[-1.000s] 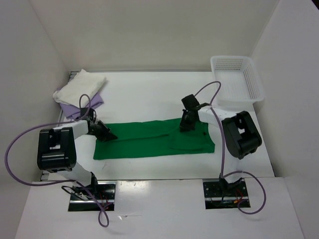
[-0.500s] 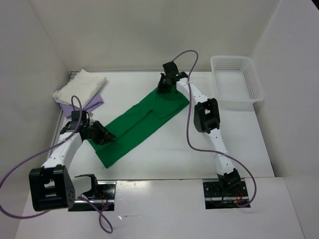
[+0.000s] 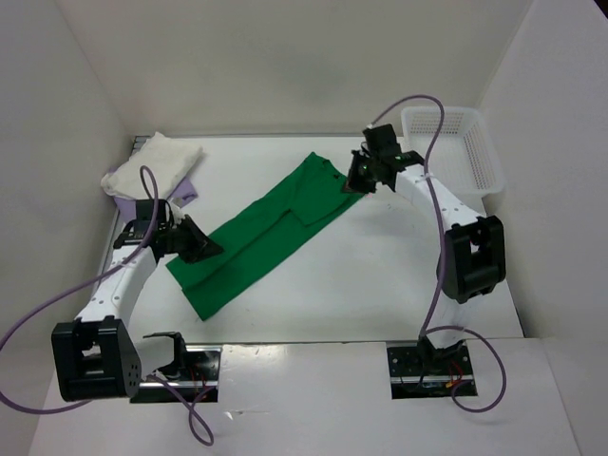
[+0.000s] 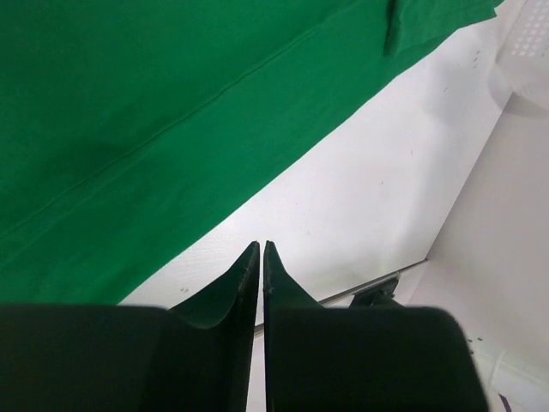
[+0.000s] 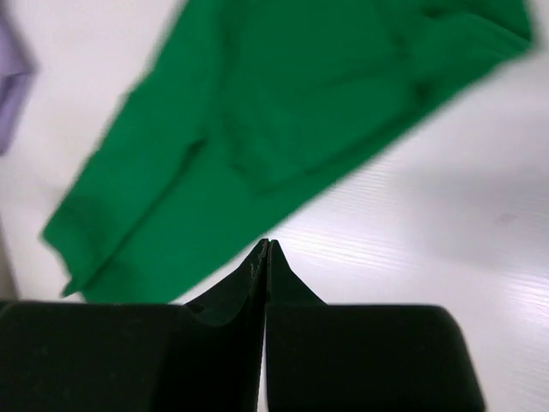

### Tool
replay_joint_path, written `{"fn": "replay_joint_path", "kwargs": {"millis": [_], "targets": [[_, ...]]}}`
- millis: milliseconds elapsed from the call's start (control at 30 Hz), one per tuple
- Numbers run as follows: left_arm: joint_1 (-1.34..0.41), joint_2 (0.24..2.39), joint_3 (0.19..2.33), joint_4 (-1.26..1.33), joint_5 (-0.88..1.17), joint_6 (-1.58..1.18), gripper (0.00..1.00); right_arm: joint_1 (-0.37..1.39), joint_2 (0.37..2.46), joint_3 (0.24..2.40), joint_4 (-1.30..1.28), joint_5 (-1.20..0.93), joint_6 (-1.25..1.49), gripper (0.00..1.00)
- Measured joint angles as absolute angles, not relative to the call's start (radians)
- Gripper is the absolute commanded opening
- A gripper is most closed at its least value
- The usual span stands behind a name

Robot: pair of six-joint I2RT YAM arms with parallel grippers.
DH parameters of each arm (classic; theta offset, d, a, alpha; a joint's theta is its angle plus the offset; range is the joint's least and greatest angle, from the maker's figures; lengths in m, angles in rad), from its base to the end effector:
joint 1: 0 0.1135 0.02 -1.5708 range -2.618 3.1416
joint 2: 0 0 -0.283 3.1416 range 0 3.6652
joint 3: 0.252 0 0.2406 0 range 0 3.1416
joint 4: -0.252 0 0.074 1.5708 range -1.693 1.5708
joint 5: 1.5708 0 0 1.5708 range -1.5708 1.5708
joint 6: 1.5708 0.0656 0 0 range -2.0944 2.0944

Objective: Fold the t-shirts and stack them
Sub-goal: Rotate the tshirt 90 degrees

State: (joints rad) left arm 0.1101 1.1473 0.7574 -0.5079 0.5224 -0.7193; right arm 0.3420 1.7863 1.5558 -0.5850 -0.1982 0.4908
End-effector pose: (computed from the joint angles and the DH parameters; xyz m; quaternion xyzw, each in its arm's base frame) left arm 0.2258 -0.0080 0.2361 -0.2894 0.8690 -0.3282 0.2312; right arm 0.3875 0.1516 0.2944 0.0324 0.9251 0.2325 0.2984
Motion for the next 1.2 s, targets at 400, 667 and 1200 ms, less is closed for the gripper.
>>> {"fn": "replay_joint_path", "kwargs": {"millis": [400,667,1200], "targets": [[0.009,1.273,0.851,-0.434,0.537,-0.702,0.04,0.234,2.047,1.427,-0.515,-0.135,0.477,0.0],[-0.039,1.288,0.869,-0.433,0.534,-0.71,0.07,0.233,2.273,1.754,-0.506,-0.15,0.5,0.0],[-0.366,1.486,1.089,-0.323,0.481,-0.822,0.16,0.236,2.157,1.806,-0.591,-0.218,0.494,0.32]]}}
